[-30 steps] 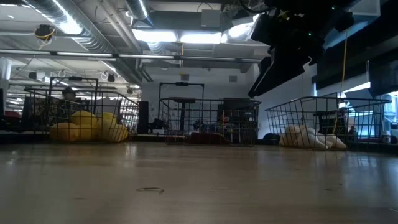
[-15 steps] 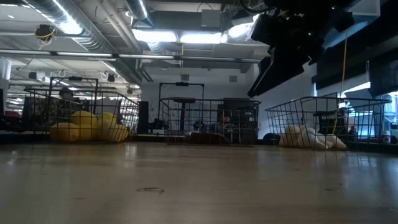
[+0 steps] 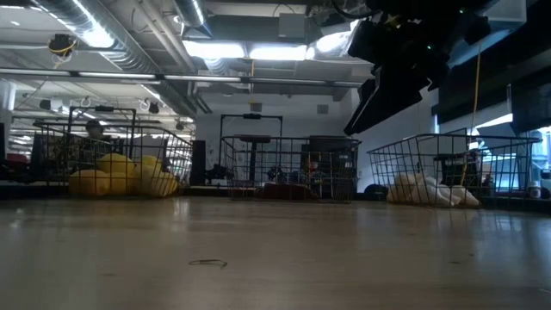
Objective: Sort produce into baskets
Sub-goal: Put the yellow lemon into the left gold wire basket
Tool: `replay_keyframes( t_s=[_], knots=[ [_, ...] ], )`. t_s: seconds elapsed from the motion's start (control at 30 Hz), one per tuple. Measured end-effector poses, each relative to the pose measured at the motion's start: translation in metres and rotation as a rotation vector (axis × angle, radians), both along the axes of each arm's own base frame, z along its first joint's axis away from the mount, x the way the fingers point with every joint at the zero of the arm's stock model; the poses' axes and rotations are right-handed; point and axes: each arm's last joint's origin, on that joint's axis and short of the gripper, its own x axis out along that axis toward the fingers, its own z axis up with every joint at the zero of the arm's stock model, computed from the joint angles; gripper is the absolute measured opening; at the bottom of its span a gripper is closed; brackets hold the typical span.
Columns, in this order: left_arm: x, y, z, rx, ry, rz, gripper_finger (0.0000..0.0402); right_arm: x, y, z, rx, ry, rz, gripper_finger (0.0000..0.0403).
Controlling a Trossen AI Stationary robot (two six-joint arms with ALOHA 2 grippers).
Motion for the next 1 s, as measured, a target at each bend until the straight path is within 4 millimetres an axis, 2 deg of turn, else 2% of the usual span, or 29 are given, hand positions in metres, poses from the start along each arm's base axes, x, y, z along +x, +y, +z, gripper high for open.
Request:
replay_keyframes(
  t_s=[0.4,1.0],
  knots=[
    [0.024,0.019,0.020,0.027,-0.210,0.094,0.0182,0.000,0.000,0.000,0.000,0.002,0.000,0.0256],
    [0.058,0.049,0.034,0.040,-0.302,0.071,0.0181,-0.001,0.000,-0.001,-0.001,0.020,0.000,0.0256]
  ],
)
